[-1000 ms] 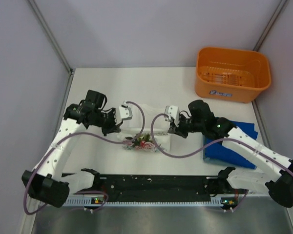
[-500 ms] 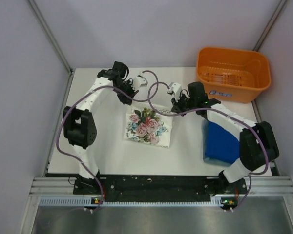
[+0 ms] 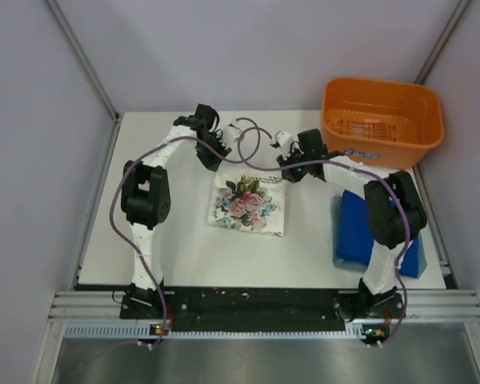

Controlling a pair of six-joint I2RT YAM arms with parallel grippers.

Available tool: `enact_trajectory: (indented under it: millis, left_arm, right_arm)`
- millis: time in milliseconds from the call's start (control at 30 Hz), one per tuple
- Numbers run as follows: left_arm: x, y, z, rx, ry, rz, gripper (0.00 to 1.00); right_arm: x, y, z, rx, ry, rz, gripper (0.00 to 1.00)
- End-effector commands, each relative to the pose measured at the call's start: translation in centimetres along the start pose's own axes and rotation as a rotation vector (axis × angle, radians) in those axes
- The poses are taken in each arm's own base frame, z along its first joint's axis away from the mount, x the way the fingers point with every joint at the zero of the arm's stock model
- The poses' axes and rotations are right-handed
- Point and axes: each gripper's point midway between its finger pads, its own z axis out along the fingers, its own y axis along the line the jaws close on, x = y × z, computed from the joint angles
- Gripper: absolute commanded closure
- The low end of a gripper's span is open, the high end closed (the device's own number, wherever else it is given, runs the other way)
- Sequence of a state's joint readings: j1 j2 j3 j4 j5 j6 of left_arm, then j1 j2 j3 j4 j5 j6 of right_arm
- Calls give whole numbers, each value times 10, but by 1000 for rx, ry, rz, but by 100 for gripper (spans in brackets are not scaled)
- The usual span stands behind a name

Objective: Fold and stack the t-shirts
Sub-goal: Fold the long partially folded tshirt into a neat square

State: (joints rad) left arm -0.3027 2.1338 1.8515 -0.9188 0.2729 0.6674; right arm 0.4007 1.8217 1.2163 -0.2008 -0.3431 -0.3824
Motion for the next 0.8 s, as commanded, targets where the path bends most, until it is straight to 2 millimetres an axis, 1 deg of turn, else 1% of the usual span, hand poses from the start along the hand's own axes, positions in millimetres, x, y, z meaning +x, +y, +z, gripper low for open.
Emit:
enact_trajectory:
  millis: [0,33,67,100,133,167,200,233,267,300,333,400,433,500,567,600,633,667,700,767]
  left_arm:
    - [-25,55,-10,-230,-75,-47,65]
    - [-29,65,-14,-275,-82,-62,63]
    - [-34,76,-20,-326,-91,-72,62]
    - [-36,87,-29,-384,-89,-87,61]
    - [-37,99,-42,-451,-82,-100,61]
    - [-35,105,-52,-491,-78,-120,61]
    - [-34,105,-62,-522,-77,-143,61]
    - [-33,96,-70,-508,-88,-166,61]
    - [-30,80,-72,-455,-98,-176,61]
    - [-32,59,-75,-380,-132,-173,61]
    - [-34,40,-87,-338,-178,-180,62]
    - [-25,-4,-78,-216,-211,-188,62]
    - [-22,-23,-72,-170,-222,-180,62]
    - [-7,-55,-57,-115,-195,-156,62]
    - [11,-74,-41,-79,-148,-150,63]
    - [19,-79,-34,-65,-122,-148,63]
    - [30,-81,-26,-61,-81,-160,63]
    - [39,-81,-20,-63,-44,-173,64]
    - [47,-81,-14,-62,-8,-180,64]
    - [59,-83,-1,-45,43,-193,65]
  right_arm:
    - [-8,-74,5,266,20,99,72]
    - [-13,-82,3,296,20,130,67]
    - [-13,-86,3,312,28,165,60]
    - [-18,-89,-4,325,31,209,52]
    - [-22,-88,-11,333,31,259,47]
    - [-27,-84,-20,334,29,304,45]
    - [-27,-77,-26,324,33,355,43]
    - [-30,-66,-35,300,23,397,42]
    - [-28,-53,-40,266,15,467,41]
    - [-26,-40,-43,226,9,523,33]
    - [-21,-25,-45,179,11,572,24]
    - [-7,-3,-48,129,32,677,14]
    - [-1,9,-48,98,41,745,13]
    - [9,29,-42,22,55,825,13]
    - [19,39,-35,-9,77,879,13]
    - [24,43,-31,-22,83,890,13]
    - [27,44,-27,-28,85,910,14]
    - [32,49,-22,-53,91,932,14]
    - [32,55,-18,-86,84,958,15]
    - [44,66,-7,-133,111,1010,15]
